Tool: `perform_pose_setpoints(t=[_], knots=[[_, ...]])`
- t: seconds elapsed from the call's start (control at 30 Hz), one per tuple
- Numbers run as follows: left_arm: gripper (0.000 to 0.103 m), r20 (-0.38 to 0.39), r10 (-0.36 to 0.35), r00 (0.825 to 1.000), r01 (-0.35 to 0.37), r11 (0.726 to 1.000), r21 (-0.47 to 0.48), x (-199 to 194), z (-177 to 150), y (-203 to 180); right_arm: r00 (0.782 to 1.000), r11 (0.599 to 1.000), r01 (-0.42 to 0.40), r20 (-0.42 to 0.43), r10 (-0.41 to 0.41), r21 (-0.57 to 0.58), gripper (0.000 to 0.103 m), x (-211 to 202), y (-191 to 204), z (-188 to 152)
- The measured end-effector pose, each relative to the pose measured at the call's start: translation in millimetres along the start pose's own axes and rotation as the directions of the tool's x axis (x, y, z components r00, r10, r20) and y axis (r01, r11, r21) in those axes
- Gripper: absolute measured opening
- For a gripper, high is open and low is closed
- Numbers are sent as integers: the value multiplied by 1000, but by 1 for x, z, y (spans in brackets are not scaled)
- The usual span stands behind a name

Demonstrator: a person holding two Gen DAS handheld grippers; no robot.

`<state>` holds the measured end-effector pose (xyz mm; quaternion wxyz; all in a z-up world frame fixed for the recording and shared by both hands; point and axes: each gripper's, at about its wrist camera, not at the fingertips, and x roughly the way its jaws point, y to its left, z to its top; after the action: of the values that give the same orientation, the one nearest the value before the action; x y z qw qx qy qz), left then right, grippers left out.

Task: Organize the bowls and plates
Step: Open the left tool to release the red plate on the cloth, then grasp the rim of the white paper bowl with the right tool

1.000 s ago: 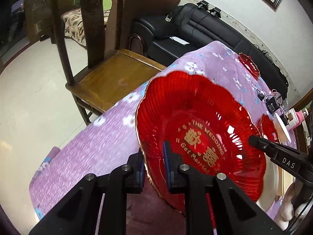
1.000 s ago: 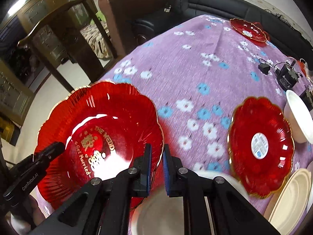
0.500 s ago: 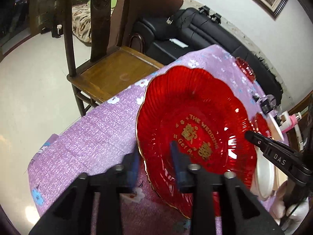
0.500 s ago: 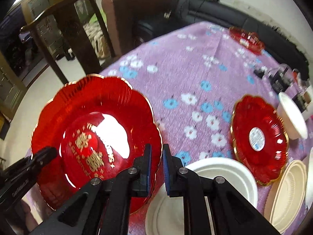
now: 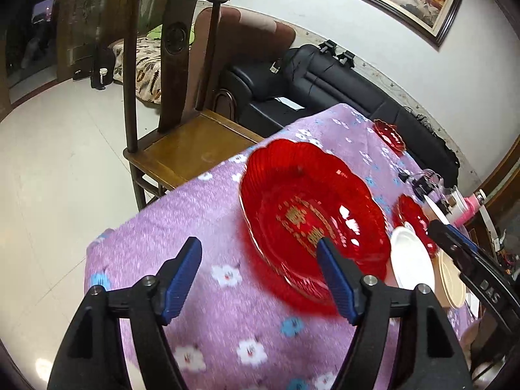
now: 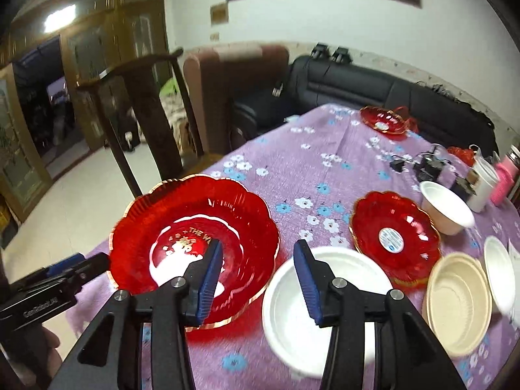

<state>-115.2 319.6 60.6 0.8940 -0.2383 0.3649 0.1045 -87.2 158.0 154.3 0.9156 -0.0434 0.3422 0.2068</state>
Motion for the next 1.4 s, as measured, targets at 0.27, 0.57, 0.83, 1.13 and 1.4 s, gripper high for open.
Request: perform_pose_setpoints(t=[0.27,0.57,0.83,1.13,1.4], knots=[[74,17,-27,999,26,996,84,-18,-18,-28,976,983,120,166,-143,142,93,-53,-31,-42],[75,-22,-58,998,60,983,171,-20,-38,-52,989,943,96,75,-126,319,93,-66,-80,-90],[75,-50,-76,996,85,970,226,-19,-49,-66,993,902,91,28,-113,421,93,-66,-109,-115],[75,-74,-115,991,130,959,253,-17,-44,-82,999,828,35,-4,-39,559,89,-54,-146,-128],[75,-106,-178,978,203,922,330,-3,-20,-125,999,831,18,-44,8,557,84,-21,-141,-110]])
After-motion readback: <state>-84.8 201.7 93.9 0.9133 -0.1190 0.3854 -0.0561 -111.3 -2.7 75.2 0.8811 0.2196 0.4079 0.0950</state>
